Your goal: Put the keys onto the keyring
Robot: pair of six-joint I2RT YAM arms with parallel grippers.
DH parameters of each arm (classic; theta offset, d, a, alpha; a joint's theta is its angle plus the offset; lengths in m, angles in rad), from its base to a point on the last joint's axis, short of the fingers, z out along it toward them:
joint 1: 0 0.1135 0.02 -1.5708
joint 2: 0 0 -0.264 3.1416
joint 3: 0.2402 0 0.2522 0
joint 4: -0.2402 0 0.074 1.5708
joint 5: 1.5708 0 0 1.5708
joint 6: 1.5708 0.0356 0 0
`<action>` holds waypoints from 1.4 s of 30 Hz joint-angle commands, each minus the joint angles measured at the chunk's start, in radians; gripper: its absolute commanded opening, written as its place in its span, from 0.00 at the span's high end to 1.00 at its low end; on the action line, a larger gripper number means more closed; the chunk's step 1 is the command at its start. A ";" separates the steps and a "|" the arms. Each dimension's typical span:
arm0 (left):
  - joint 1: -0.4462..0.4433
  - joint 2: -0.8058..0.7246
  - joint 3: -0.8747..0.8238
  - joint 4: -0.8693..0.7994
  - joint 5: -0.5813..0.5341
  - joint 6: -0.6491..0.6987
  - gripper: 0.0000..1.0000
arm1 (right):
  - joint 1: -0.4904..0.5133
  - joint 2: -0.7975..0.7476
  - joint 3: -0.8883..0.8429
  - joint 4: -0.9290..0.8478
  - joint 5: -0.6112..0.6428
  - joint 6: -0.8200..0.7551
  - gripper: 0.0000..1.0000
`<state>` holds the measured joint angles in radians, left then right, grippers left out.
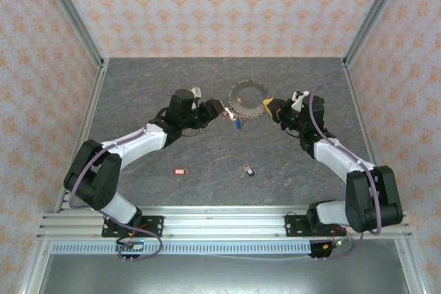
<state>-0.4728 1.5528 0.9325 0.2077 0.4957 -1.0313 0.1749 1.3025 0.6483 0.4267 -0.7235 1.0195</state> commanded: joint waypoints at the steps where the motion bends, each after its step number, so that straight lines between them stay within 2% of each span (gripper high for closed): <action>1: -0.014 -0.012 0.058 0.075 0.045 -0.006 0.47 | 0.006 -0.054 0.010 0.045 0.012 0.030 0.96; 4: -0.025 -0.010 0.072 0.100 0.052 -0.002 0.48 | 0.014 -0.058 0.017 0.040 -0.001 0.030 0.95; 10: -0.032 -0.017 0.113 0.048 0.043 0.056 0.46 | 0.032 -0.053 0.031 0.031 -0.012 0.024 0.95; 21: -0.035 0.003 0.137 0.057 0.060 0.032 0.57 | 0.066 -0.054 0.058 0.041 -0.035 0.038 0.96; 22: -0.035 0.006 0.143 0.039 0.055 0.035 0.56 | 0.068 -0.052 0.061 0.040 -0.038 0.036 0.96; 24: -0.035 0.003 0.152 -0.003 0.032 0.046 0.46 | 0.067 -0.061 0.059 0.038 -0.026 0.040 0.96; 26: -0.036 -0.006 0.154 -0.050 0.000 0.055 0.43 | 0.068 -0.072 0.057 0.038 -0.011 0.041 0.96; 28: -0.035 -0.010 0.157 -0.090 -0.027 0.057 0.36 | 0.069 -0.076 0.060 0.033 -0.010 0.039 0.96; 31: -0.036 -0.009 0.155 -0.103 -0.037 0.055 0.34 | 0.071 -0.081 0.059 0.032 -0.011 0.039 0.96; 34: -0.035 0.005 0.163 -0.095 -0.021 0.044 0.35 | 0.072 -0.081 0.064 0.029 -0.025 0.037 0.96; 37: -0.035 0.010 0.160 -0.048 0.003 0.036 0.49 | 0.074 -0.081 0.068 0.029 -0.040 0.037 0.96; 42: -0.033 0.023 0.186 -0.075 0.031 0.055 0.48 | 0.076 -0.087 0.075 0.029 -0.063 0.031 0.96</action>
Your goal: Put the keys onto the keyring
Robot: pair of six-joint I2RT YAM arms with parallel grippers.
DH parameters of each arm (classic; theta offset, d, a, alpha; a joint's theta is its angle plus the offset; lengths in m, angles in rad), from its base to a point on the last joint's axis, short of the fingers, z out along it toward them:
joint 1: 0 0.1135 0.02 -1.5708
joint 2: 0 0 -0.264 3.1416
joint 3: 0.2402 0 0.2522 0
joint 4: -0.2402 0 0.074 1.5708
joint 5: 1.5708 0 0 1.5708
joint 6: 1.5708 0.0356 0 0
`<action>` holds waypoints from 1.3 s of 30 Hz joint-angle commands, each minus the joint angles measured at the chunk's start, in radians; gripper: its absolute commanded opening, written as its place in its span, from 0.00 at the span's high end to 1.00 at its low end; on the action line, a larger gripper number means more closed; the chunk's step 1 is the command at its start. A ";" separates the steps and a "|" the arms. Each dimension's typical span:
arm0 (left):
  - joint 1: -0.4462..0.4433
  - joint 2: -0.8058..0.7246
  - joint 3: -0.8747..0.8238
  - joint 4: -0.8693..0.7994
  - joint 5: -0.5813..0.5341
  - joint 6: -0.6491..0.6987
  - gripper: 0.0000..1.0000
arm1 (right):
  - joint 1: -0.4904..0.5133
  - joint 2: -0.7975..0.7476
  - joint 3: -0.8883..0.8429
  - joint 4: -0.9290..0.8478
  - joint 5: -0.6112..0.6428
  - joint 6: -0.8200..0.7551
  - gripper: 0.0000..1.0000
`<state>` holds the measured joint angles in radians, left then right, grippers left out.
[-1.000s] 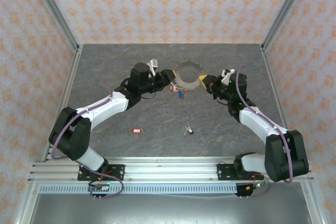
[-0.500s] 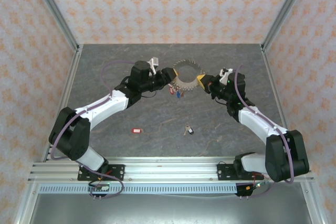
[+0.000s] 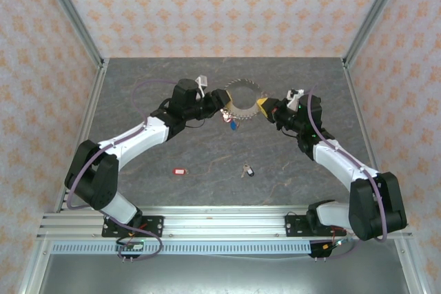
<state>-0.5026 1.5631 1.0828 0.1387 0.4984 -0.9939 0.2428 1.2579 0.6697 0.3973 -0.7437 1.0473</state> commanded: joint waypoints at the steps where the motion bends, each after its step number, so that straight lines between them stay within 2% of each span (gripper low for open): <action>1: -0.004 0.011 0.033 0.019 0.044 0.014 0.49 | 0.010 -0.043 0.054 0.058 -0.047 0.003 0.97; 6: -0.002 -0.004 0.051 0.026 0.080 0.046 0.60 | 0.011 -0.046 0.066 0.039 -0.083 -0.012 0.97; 9: -0.002 -0.016 0.062 0.001 0.079 0.065 0.72 | 0.012 -0.050 0.076 0.005 -0.095 -0.038 0.96; 14: -0.002 -0.028 0.058 -0.010 0.077 0.062 0.85 | 0.013 -0.062 0.074 -0.012 -0.080 -0.051 0.95; 17: 0.002 -0.045 0.057 -0.019 0.073 0.070 0.88 | 0.013 -0.069 0.067 -0.022 -0.071 -0.068 0.91; 19: 0.004 -0.056 0.063 -0.038 0.072 0.096 0.96 | 0.013 -0.101 0.058 -0.046 -0.053 -0.098 0.86; 21: 0.010 -0.061 0.071 -0.068 0.072 0.128 1.00 | 0.013 -0.121 0.046 -0.081 -0.032 -0.127 0.82; 23: 0.022 -0.073 0.056 -0.038 0.093 0.129 1.00 | 0.013 -0.142 0.035 -0.102 -0.017 -0.151 0.80; 25: 0.029 -0.092 0.031 0.017 0.109 0.115 1.00 | 0.012 -0.171 0.024 -0.136 0.007 -0.180 0.69; 26: 0.031 -0.103 0.023 0.032 0.109 0.113 1.00 | 0.012 -0.186 0.021 -0.157 0.023 -0.194 0.68; 32: 0.037 -0.163 -0.006 0.104 0.112 0.109 1.00 | 0.010 -0.333 0.007 -0.288 0.168 -0.334 0.55; 37: 0.037 -0.210 -0.033 0.143 0.096 0.105 1.00 | 0.010 -0.423 0.003 -0.308 0.193 -0.483 0.38; 39: 0.040 -0.231 -0.056 0.169 0.077 0.101 1.00 | 0.010 -0.441 -0.006 -0.292 0.177 -0.542 0.39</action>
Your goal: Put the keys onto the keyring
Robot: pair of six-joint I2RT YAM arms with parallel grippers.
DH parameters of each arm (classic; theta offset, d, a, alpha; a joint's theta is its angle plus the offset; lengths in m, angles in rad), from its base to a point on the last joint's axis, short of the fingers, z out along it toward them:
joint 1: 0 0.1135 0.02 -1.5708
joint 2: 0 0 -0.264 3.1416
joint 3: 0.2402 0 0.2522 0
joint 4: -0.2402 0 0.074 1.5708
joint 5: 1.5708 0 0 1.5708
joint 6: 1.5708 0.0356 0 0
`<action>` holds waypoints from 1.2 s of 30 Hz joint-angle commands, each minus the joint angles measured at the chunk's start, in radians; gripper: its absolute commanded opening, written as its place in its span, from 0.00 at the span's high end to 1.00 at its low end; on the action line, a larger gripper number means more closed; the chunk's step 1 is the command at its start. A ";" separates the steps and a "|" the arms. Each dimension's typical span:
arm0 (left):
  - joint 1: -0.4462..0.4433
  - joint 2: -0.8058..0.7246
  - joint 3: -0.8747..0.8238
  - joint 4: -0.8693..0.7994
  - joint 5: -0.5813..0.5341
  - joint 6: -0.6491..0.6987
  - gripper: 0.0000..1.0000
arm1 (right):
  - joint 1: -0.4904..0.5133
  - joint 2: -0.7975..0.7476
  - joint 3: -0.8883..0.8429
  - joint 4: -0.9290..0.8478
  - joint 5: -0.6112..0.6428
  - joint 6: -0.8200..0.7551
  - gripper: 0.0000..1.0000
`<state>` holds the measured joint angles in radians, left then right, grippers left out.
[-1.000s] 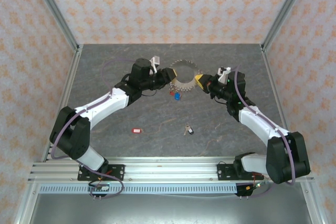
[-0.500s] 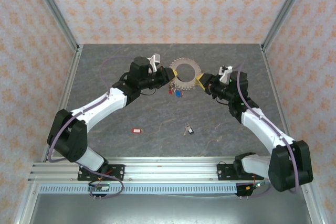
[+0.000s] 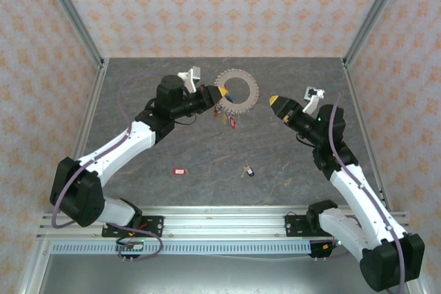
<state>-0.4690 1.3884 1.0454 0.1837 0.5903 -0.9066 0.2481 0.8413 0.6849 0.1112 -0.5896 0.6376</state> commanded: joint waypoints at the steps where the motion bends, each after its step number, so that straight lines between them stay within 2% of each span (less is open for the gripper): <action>1: 0.007 -0.068 -0.028 0.133 -0.029 0.012 1.00 | 0.005 -0.030 -0.028 0.013 -0.003 -0.170 0.41; 3: 0.007 -0.087 -0.040 0.138 -0.052 0.011 1.00 | 0.005 -0.030 -0.040 0.052 -0.045 -0.211 0.44; 7: 0.007 -0.121 -0.048 0.124 -0.098 0.011 1.00 | 0.015 -0.029 -0.050 0.067 -0.053 -0.295 0.49; 13: 0.007 -0.179 -0.094 0.123 -0.182 -0.003 1.00 | 0.044 -0.046 -0.055 0.036 -0.063 -0.454 0.50; 19: 0.007 -0.223 -0.125 0.129 -0.234 -0.036 1.00 | 0.131 -0.070 -0.065 0.024 -0.051 -0.607 0.54; 25: 0.008 -0.250 -0.163 0.179 -0.244 -0.061 1.00 | 0.336 -0.072 -0.074 0.004 0.141 -0.877 0.65; 27: 0.006 -0.253 -0.172 0.208 -0.227 -0.072 1.00 | 0.401 -0.077 -0.101 0.063 0.206 -0.954 0.67; 31: 0.006 -0.265 -0.197 0.260 -0.202 -0.084 1.00 | 0.494 -0.069 -0.163 0.182 0.216 -1.146 0.76; 33: 0.006 -0.274 -0.207 0.274 -0.199 -0.078 1.00 | 0.548 -0.053 -0.178 0.225 0.258 -1.241 0.77; 36: 0.005 -0.279 -0.211 0.291 -0.182 -0.060 1.00 | 0.610 -0.002 -0.190 0.345 0.367 -1.295 0.77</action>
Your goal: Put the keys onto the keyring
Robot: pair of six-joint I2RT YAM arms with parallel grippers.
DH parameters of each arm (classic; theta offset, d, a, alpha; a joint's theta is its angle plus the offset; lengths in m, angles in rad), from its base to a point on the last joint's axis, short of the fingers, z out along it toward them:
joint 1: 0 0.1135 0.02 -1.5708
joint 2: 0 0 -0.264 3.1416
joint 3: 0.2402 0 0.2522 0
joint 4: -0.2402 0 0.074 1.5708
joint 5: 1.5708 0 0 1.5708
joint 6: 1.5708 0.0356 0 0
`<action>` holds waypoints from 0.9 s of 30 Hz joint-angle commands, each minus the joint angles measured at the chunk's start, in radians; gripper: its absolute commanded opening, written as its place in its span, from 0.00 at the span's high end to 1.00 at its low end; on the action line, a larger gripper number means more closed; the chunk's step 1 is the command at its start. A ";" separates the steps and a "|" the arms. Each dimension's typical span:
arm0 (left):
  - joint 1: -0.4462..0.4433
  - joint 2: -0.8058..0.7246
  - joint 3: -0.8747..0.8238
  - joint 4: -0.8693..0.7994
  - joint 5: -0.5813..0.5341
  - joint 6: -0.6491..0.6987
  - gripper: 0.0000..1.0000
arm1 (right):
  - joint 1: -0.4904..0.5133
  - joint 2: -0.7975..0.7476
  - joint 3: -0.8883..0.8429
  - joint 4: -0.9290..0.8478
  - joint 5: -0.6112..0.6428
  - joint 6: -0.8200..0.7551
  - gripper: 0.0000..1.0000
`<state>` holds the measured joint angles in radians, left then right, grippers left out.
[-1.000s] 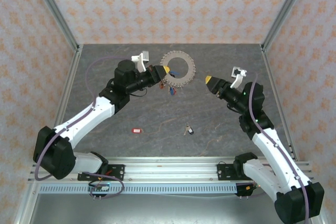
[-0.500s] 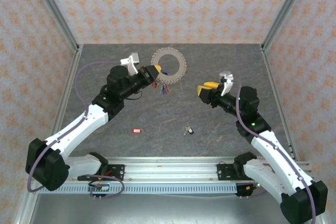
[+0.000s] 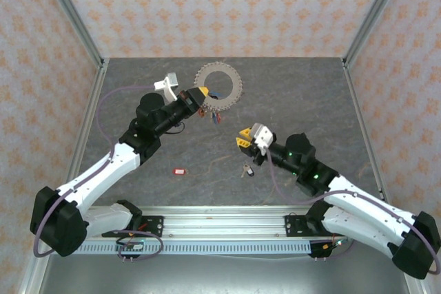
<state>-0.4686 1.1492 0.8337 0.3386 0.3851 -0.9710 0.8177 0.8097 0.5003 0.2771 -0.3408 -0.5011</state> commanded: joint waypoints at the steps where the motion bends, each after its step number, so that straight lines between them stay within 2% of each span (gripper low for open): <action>1: 0.004 -0.040 0.001 0.142 0.030 0.007 1.00 | 0.052 0.047 -0.007 0.221 0.137 -0.161 0.77; 5: 0.004 -0.036 -0.003 0.177 0.056 0.012 1.00 | 0.067 0.112 -0.019 0.394 0.170 -0.153 0.78; 9: 0.004 -0.036 -0.006 0.185 0.062 0.018 1.00 | 0.067 0.146 -0.013 0.470 0.166 -0.128 0.80; 16: 0.004 -0.027 -0.007 0.211 0.066 0.010 1.00 | 0.067 0.182 0.009 0.514 0.129 -0.070 0.84; 27: 0.004 -0.022 0.004 0.201 0.074 0.009 1.00 | 0.069 0.242 0.057 0.575 0.121 -0.082 0.84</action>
<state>-0.4686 1.1431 0.8272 0.4435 0.4381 -0.9680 0.8791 1.0420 0.5091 0.7788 -0.2012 -0.5884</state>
